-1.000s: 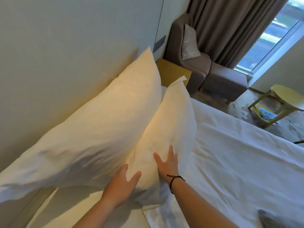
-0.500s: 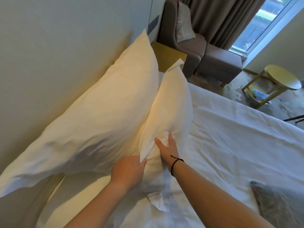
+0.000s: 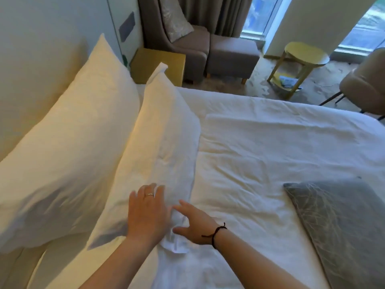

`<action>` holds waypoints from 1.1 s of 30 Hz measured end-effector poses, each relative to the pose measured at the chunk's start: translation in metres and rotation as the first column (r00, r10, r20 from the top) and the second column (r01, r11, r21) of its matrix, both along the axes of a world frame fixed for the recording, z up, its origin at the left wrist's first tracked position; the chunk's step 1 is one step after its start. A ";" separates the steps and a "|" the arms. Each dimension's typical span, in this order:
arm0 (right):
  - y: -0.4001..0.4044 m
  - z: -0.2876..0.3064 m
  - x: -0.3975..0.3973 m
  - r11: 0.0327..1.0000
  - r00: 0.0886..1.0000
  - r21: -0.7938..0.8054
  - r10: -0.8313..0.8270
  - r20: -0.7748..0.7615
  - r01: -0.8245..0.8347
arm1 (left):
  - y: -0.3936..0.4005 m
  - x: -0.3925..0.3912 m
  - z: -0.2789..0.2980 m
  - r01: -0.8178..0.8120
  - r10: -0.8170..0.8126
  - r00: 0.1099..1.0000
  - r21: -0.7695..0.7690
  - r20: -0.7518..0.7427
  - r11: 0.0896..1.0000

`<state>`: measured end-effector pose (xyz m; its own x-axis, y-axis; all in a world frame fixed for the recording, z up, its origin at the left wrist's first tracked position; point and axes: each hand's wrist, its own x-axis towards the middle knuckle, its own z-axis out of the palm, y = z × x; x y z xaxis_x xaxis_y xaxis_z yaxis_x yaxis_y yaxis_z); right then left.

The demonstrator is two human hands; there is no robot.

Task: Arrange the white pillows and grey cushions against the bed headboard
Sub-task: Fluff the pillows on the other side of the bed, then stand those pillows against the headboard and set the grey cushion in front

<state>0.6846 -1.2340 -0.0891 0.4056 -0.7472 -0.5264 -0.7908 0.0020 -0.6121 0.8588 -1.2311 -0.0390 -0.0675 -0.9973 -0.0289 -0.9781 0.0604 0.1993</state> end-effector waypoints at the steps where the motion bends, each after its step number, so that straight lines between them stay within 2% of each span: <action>1: 0.017 -0.006 -0.024 0.995 0.995 0.044 -0.087 0.038 0.085 | 0.003 -0.025 -0.004 0.050 -0.048 0.999 0.077 -0.023 0.996; 3: 0.047 -0.022 -0.085 0.922 0.923 0.102 -0.381 0.048 0.375 | 0.010 -0.075 -0.020 0.109 -0.095 0.993 0.257 -0.066 0.960; 5: 0.076 -0.039 -0.162 0.744 0.753 0.126 -0.658 -0.031 0.656 | 0.014 -0.122 -0.037 0.145 -0.116 0.989 0.391 -0.097 0.909; 6: 0.091 -0.047 -0.202 0.657 0.670 0.135 -0.738 -0.088 0.742 | 0.016 -0.145 -0.044 0.159 -0.117 0.986 0.451 -0.120 0.878; 8: 0.124 -0.062 -0.283 0.545 0.557 0.118 -0.804 -0.206 0.830 | 0.018 -0.190 -0.055 0.185 -0.119 0.981 0.534 -0.156 0.825; 10: 0.154 -0.074 -0.358 0.478 0.474 0.063 -0.830 -0.294 0.876 | 0.019 -0.233 -0.065 0.221 -0.141 0.973 0.567 -0.182 0.794; 14: 0.199 -0.091 -0.472 0.407 0.334 -0.103 -0.848 -0.410 0.907 | 0.031 -0.308 -0.082 0.293 -0.155 0.949 0.590 -0.273 0.753; 16: 0.215 -0.102 -0.504 0.430 0.333 -0.116 -0.819 -0.468 0.895 | 0.042 -0.334 -0.089 0.298 -0.133 0.944 0.604 -0.303 0.739; 20: 0.226 -0.133 -0.519 0.549 0.436 -0.072 -0.731 -0.525 0.833 | 0.062 -0.361 -0.097 0.290 -0.105 0.943 0.620 -0.317 0.729; 24: 0.222 -0.156 -0.509 0.518 0.389 -0.133 -0.766 -0.512 0.845 | 0.069 -0.365 -0.102 0.263 -0.102 0.956 0.649 -0.276 0.713; 28: 0.226 -0.169 -0.505 0.537 0.375 -0.205 -0.769 -0.517 0.819 | 0.065 -0.365 -0.106 0.234 -0.104 0.968 0.666 -0.229 0.708; 33: 0.219 -0.164 -0.519 0.475 0.347 -0.233 -0.832 -0.432 0.849 | 0.067 -0.372 -0.102 0.223 -0.075 0.966 0.644 -0.249 0.732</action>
<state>0.1656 -1.0148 -0.2528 -0.7035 -0.5417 -0.4601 -0.5170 0.8342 -0.1918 0.4872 -1.1641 -0.1411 -0.2916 -0.7049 -0.6466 -0.9041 -0.0176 0.4269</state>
